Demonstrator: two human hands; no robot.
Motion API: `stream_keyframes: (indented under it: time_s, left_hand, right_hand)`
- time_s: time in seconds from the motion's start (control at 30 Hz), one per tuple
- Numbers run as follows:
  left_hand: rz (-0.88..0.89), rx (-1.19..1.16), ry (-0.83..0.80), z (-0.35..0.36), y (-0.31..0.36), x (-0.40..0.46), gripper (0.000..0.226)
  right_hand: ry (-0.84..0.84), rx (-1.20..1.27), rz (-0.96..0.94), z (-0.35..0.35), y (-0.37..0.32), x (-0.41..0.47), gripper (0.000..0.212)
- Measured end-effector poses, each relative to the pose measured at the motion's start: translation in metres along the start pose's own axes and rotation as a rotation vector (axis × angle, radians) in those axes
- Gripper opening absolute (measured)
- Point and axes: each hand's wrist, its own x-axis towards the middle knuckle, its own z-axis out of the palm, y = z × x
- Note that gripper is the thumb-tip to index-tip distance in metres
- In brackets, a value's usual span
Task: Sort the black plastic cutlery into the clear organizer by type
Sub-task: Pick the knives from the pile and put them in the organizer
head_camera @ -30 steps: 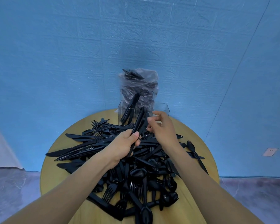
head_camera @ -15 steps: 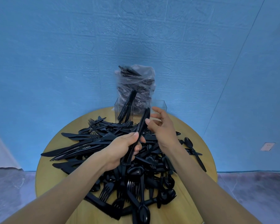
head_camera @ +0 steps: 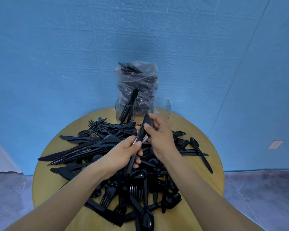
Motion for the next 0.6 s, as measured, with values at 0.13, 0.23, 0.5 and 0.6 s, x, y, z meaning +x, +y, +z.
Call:
stream_keyframes:
  time_s: [0.13,0.23,0.5,0.6]
  left_hand:
    - [0.08,0.103,0.075,0.0,-0.01,0.001,0.017]
    - [0.061,0.055,0.211,-0.008,-0.013,0.002,0.022]
    - [0.018,0.039,0.344,-0.033,-0.021,0.007,0.025]
    - [0.022,0.037,0.347,-0.033,-0.023,0.008,0.024]
  right_hand:
    - [-0.04,0.009,0.063,0.004,0.005,0.0,0.03]
    - [-0.031,-0.38,0.068,-0.012,0.005,0.003,0.033]
    - [-0.247,-1.28,0.024,-0.056,0.017,0.015,0.044]
    - [-0.322,-1.429,0.006,-0.049,0.02,0.02,0.046]
